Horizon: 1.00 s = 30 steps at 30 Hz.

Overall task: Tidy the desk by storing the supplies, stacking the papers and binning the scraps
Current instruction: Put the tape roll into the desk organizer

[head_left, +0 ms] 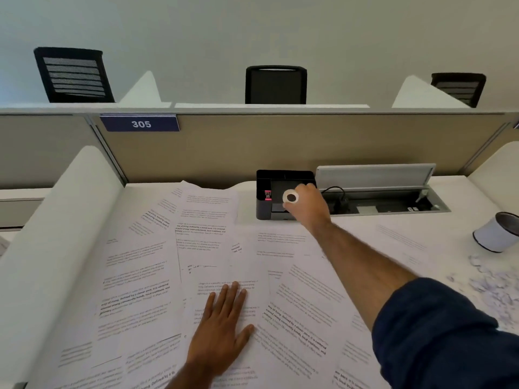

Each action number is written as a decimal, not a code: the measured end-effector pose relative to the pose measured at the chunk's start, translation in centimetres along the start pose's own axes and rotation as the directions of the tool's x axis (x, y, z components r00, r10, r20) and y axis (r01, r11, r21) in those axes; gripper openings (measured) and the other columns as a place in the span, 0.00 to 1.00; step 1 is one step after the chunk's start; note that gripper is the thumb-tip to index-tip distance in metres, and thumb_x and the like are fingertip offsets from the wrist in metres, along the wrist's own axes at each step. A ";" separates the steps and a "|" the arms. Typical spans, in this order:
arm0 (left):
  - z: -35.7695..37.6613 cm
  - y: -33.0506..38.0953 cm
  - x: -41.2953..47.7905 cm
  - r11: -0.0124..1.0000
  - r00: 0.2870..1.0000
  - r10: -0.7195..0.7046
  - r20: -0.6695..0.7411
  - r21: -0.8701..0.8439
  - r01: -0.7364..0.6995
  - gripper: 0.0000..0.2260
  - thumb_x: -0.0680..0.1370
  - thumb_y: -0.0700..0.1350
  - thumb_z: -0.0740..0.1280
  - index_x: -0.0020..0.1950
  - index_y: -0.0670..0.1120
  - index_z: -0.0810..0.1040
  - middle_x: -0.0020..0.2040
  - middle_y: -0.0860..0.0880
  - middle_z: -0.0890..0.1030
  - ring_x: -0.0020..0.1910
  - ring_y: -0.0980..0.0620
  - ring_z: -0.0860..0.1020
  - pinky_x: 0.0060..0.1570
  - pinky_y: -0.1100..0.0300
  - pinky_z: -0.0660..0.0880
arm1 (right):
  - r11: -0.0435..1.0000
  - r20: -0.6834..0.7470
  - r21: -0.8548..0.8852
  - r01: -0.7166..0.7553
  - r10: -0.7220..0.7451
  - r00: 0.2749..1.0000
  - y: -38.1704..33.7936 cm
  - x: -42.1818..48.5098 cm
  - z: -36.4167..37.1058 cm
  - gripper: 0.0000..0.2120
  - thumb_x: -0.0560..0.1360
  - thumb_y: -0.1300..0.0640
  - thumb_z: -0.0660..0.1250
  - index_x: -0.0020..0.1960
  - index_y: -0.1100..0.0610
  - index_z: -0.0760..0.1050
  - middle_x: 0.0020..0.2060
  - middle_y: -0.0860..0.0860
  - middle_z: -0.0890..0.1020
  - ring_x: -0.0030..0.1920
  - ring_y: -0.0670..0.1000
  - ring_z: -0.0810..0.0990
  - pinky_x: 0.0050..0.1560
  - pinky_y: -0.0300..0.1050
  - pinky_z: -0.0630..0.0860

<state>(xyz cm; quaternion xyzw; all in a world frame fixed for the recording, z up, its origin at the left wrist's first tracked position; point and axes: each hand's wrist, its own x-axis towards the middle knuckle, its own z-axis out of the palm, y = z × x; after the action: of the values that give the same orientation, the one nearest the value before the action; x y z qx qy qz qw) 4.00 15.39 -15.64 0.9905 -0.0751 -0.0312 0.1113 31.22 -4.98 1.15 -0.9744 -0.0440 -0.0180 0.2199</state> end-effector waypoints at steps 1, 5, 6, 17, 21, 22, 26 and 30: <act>-0.1 0.0 0.0 1.000 1.000 -0.003 -0.001 0.001 0.003 0.35 0.83 0.68 0.50 0.85 0.51 0.49 0.85 0.51 0.49 0.84 0.50 0.47 0.78 0.49 0.47 | 1.000 0.002 -0.014 -0.002 0.002 1.000 -0.1 1.1 -0.2 0.20 0.70 0.46 0.73 0.56 0.57 0.75 0.53 0.54 0.74 0.53 0.57 0.76 0.49 0.53 0.78; -0.1 0.0 0.2 1.000 1.000 -0.004 -0.008 0.017 0.005 0.36 0.83 0.68 0.50 0.85 0.51 0.47 0.85 0.51 0.48 0.84 0.51 0.46 0.78 0.48 0.47 | 0.999 0.011 -0.044 -0.012 0.013 1.000 -0.5 4.0 -0.3 0.22 0.71 0.45 0.74 0.57 0.56 0.75 0.54 0.54 0.75 0.55 0.57 0.75 0.51 0.55 0.78; -0.1 0.0 0.2 1.000 1.000 -0.004 -0.009 0.024 0.005 0.36 0.83 0.68 0.51 0.85 0.51 0.48 0.85 0.51 0.48 0.84 0.51 0.46 0.78 0.48 0.48 | 0.998 0.016 -0.051 -0.019 0.020 1.000 -0.6 4.4 -0.1 0.22 0.71 0.45 0.74 0.58 0.56 0.75 0.54 0.54 0.75 0.55 0.57 0.75 0.51 0.55 0.79; -0.5 -0.1 0.4 0.998 1.000 0.011 -0.020 0.054 -0.010 0.35 0.83 0.67 0.52 0.84 0.48 0.55 0.84 0.48 0.56 0.83 0.48 0.54 0.76 0.48 0.53 | 0.991 0.077 -0.128 -0.043 0.053 0.996 -1.3 6.2 2.1 0.22 0.73 0.47 0.72 0.61 0.58 0.75 0.58 0.57 0.76 0.59 0.58 0.75 0.48 0.49 0.72; -0.5 0.0 0.3 0.998 0.999 0.020 -0.031 0.058 -0.018 0.35 0.83 0.66 0.53 0.84 0.47 0.55 0.85 0.48 0.55 0.83 0.47 0.55 0.76 0.47 0.55 | 0.989 0.113 -0.141 -0.051 0.067 0.991 -1.4 6.6 2.4 0.22 0.73 0.47 0.73 0.61 0.59 0.75 0.57 0.58 0.77 0.57 0.59 0.76 0.48 0.50 0.75; -0.5 0.0 0.3 0.998 0.999 0.021 -0.033 0.058 -0.019 0.35 0.83 0.66 0.53 0.84 0.47 0.55 0.85 0.48 0.55 0.83 0.47 0.55 0.75 0.47 0.55 | 0.988 0.123 -0.144 -0.054 0.072 0.990 -1.4 6.7 2.5 0.22 0.73 0.47 0.73 0.61 0.59 0.75 0.57 0.58 0.77 0.57 0.59 0.76 0.48 0.49 0.74; -0.6 0.0 0.3 0.999 1.000 0.013 -0.021 0.052 -0.011 0.35 0.83 0.66 0.53 0.84 0.47 0.55 0.85 0.48 0.55 0.83 0.47 0.55 0.75 0.47 0.55 | 0.986 0.136 -0.163 -0.045 0.068 0.988 -1.1 7.0 2.7 0.23 0.73 0.47 0.73 0.62 0.59 0.75 0.57 0.58 0.77 0.57 0.59 0.76 0.49 0.49 0.75; -0.7 0.3 0.3 0.999 1.000 -0.009 0.008 0.046 0.008 0.35 0.83 0.66 0.53 0.85 0.48 0.52 0.85 0.49 0.52 0.84 0.48 0.52 0.76 0.48 0.53 | 0.987 0.124 -0.155 -0.027 0.047 0.991 -0.7 6.8 2.6 0.24 0.73 0.45 0.72 0.62 0.59 0.74 0.58 0.58 0.76 0.58 0.59 0.75 0.50 0.50 0.75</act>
<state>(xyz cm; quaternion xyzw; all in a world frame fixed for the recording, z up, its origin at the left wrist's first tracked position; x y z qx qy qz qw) 4.35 15.25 -14.89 0.9929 -0.0720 -0.0343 0.0880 37.96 -2.72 -0.49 -0.9882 -0.0382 0.0450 0.1414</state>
